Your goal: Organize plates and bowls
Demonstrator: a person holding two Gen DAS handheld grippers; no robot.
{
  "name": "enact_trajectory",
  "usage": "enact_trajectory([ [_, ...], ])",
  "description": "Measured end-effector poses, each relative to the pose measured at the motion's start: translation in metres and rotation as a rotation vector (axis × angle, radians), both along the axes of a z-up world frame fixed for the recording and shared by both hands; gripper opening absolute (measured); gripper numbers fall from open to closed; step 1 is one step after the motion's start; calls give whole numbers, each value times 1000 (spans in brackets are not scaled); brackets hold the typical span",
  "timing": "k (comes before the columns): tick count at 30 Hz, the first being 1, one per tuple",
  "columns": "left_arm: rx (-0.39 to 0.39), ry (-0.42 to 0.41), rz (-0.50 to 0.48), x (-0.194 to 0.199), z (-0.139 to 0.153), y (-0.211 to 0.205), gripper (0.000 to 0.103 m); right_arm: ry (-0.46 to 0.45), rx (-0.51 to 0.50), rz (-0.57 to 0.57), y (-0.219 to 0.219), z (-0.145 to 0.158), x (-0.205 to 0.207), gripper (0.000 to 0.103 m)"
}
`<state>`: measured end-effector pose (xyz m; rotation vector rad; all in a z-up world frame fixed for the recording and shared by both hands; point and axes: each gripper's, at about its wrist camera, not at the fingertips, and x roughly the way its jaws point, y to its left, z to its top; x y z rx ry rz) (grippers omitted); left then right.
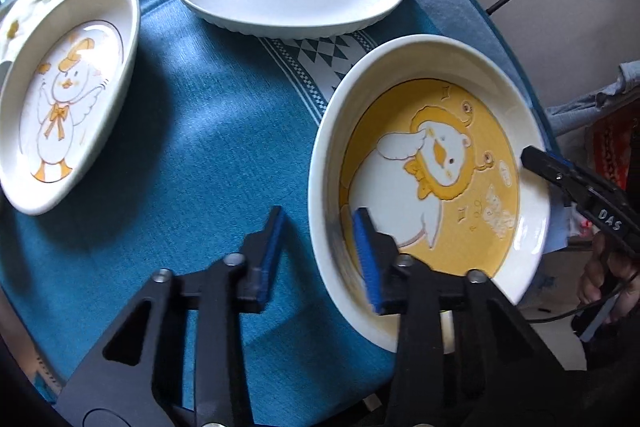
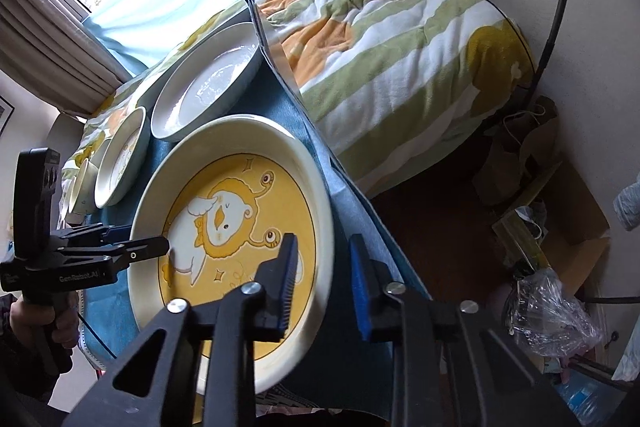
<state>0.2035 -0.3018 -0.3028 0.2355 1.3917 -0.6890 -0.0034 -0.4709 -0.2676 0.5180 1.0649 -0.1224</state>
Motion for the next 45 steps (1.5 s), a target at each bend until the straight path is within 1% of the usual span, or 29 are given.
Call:
enact_trajectory([
  [3, -27, 38, 2, -3, -3, -5, 19, 6, -17, 23, 2, 0, 4, 15],
  [7, -19, 22, 30, -12, -1, -6, 19, 14, -23, 32, 1, 0, 6, 15],
  [13, -15, 8, 40, -30, 3, -2, 19, 32, -40, 46, 1, 0, 11, 15],
  [19, -26, 7, 76, -37, 11, 16, 19, 19, -45, 70, 4, 4, 14, 15],
  [20, -28, 5, 89, -39, 4, 18, 19, 14, -46, 78, 5, 5, 14, 15],
  [21, -30, 2, 100, -42, 5, 22, 19, 10, -48, 87, 7, 6, 15, 15],
  [25, -32, -14, 156, -45, 17, 42, 19, -4, -54, 134, 17, 13, 25, 15],
  [30, -34, -48, 258, -56, 36, 82, 19, -25, -53, 224, 40, 23, 47, 15],
  [35, -27, -82, 361, -76, 58, 132, 19, -49, -53, 342, 82, 35, 74, 15],
  [39, -15, -106, 431, -87, 64, 181, 19, -54, -32, 422, 124, 38, 91, 15],
  [42, -11, -107, 479, -80, 67, 228, 19, -52, -22, 469, 159, 36, 99, 15],
  [45, -7, -100, 510, -85, 65, 263, 19, -38, -11, 501, 191, 31, 105, 15],
])
